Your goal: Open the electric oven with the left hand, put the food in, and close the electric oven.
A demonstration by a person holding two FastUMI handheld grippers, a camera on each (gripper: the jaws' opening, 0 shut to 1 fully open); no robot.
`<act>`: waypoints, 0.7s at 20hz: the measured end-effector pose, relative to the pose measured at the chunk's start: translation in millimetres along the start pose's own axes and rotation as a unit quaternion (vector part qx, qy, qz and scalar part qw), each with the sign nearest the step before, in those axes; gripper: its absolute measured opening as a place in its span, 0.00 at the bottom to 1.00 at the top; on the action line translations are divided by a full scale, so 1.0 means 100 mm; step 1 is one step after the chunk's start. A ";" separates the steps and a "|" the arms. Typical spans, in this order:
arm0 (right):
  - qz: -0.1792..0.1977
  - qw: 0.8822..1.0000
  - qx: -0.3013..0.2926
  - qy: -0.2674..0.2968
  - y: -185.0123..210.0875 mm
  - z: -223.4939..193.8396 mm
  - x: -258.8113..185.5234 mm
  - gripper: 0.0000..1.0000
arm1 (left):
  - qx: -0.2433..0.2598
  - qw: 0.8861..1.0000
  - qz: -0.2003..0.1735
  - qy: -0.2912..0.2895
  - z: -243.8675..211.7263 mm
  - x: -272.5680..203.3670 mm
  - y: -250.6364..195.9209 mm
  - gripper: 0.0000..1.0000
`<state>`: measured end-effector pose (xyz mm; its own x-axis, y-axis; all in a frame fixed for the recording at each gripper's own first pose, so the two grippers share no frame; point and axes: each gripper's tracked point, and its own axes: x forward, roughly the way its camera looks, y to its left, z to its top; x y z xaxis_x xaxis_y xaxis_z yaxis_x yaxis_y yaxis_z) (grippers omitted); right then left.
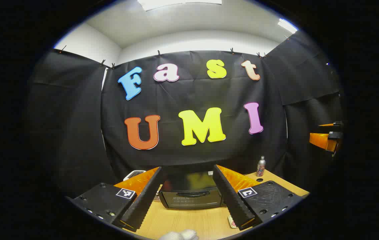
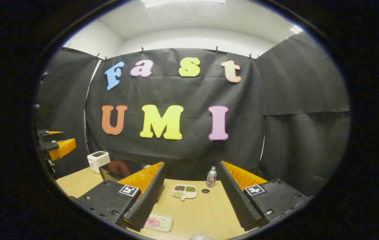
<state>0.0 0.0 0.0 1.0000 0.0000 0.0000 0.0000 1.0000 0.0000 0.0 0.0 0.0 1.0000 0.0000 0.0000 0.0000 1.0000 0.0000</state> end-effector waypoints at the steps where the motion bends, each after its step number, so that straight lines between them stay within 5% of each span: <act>1: 0.000 1.000 0.001 0.000 0.00 0.00 0.01 1.00 | 0.000 1.000 0.001 0.000 0.01 0.01 0.01 0.89; 2: 0.001 1.000 0.003 0.001 0.02 -0.01 0.02 1.00 | 0.002 1.000 0.003 0.001 0.00 0.00 0.04 0.96; 14: -0.004 1.000 0.005 0.003 -0.09 0.01 0.13 0.96 | 0.011 1.000 0.007 0.008 -0.12 0.17 0.03 0.96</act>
<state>12.7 -9.0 0.8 0.9999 -0.0080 -0.0067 0.0081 0.9999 0.0095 16.8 2.7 -11.7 0.9998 0.0145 -0.0162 -0.0141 0.9997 0.0214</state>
